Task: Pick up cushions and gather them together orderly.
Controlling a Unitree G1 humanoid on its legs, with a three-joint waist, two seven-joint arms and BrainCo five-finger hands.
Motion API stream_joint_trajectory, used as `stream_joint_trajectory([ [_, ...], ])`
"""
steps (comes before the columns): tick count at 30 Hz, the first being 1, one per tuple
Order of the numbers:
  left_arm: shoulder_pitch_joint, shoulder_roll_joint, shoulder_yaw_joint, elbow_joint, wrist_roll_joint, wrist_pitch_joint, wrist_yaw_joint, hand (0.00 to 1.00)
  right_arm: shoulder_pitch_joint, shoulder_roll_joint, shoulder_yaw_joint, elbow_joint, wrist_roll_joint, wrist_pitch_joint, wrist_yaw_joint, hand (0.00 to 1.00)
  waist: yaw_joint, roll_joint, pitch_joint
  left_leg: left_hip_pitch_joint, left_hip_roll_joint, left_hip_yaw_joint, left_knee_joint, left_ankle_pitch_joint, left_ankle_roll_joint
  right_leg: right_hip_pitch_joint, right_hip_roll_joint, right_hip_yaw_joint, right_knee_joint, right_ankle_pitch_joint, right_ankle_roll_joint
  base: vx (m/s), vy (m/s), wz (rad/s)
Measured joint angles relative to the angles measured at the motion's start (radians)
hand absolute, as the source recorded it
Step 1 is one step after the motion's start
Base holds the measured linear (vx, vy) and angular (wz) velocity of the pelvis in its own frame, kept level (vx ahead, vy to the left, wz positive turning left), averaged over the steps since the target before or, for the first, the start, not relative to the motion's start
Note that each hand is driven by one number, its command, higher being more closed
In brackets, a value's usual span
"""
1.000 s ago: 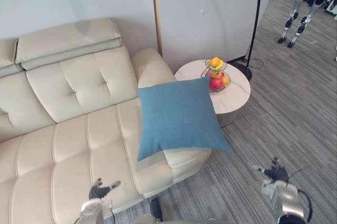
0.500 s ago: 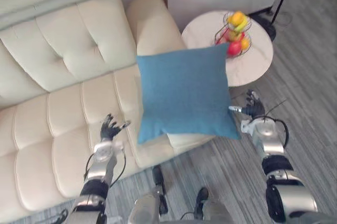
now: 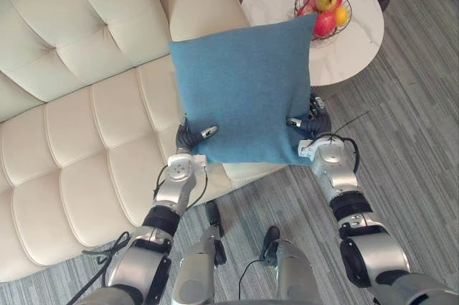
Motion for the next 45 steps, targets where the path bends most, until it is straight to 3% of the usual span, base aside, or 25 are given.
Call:
stream_joint_trajectory([
  [9,-0.019,0.003,-0.011,-0.044,-0.038,0.000,0.044,1.00,-0.003,-0.003,0.007,-0.058,0.038,-0.003,-0.032,1.00,-0.002,0.000,0.000,0.001,-0.011,0.006,-0.001,0.004,-0.007,0.001,-0.014,-0.001,0.001,0.000,0.000,0.03,-0.003,0.01],
  [20,0.259,0.000,-0.087,-0.366,-0.071,-0.003,0.033,1.00,0.408,0.012,0.030,-0.374,0.038,-0.003,-0.013,1.00,-0.010,-0.005,-0.010,0.178,-0.024,0.026,-0.061,0.011,-0.018,0.173,-0.013,-0.022,-0.042,0.000,0.000,0.09,-0.035,-0.01],
  [26,0.495,0.000,-0.093,-0.521,-0.068,-0.002,-0.021,1.00,0.617,0.093,-0.002,-0.500,0.014,-0.008,0.039,1.00,-0.023,-0.035,-0.092,0.240,-0.031,0.017,-0.079,0.010,-0.017,0.287,0.006,-0.037,-0.152,0.002,0.003,0.10,-0.038,0.06],
  [31,0.699,-0.002,-0.076,-0.653,-0.068,-0.003,-0.072,1.00,0.766,0.152,-0.002,-0.607,-0.054,-0.024,0.086,1.00,-0.014,-0.050,-0.158,0.316,-0.035,0.013,-0.092,0.009,-0.016,0.385,0.018,-0.038,-0.217,0.012,0.018,0.06,-0.029,0.01],
  [38,0.830,-0.033,-0.076,-0.705,-0.071,-0.003,-0.104,1.00,0.889,0.166,0.004,-0.710,-0.101,-0.037,0.101,1.00,-0.001,-0.041,-0.203,0.359,-0.038,0.014,-0.086,-0.033,-0.017,0.447,0.027,-0.021,-0.266,0.012,0.021,-0.06,0.031,-0.07],
  [40,0.864,-0.034,-0.077,-0.721,-0.073,-0.003,-0.113,1.00,0.905,0.166,0.014,-0.711,-0.115,-0.045,0.101,1.00,-0.001,-0.040,-0.206,0.362,-0.041,0.010,-0.065,-0.046,-0.025,0.462,0.024,-0.020,-0.266,0.001,0.037,-0.11,0.026,0.04],
  [43,0.873,-0.043,-0.078,-0.729,-0.076,-0.003,-0.113,1.00,0.901,0.159,0.017,-0.710,-0.139,-0.048,0.090,1.00,0.000,-0.029,-0.210,0.304,-0.028,-0.025,0.012,-0.059,-0.036,0.449,0.028,-0.036,-0.258,0.000,0.037,-0.13,0.012,0.28],
  [45,0.871,-0.048,-0.079,-0.729,-0.076,-0.004,-0.113,1.00,0.870,0.137,0.022,-0.696,-0.150,-0.057,0.075,1.00,0.000,-0.008,-0.232,0.210,-0.002,-0.053,0.068,-0.073,-0.041,0.393,0.039,-0.071,-0.230,0.013,0.020,-0.16,-0.010,0.44],
])
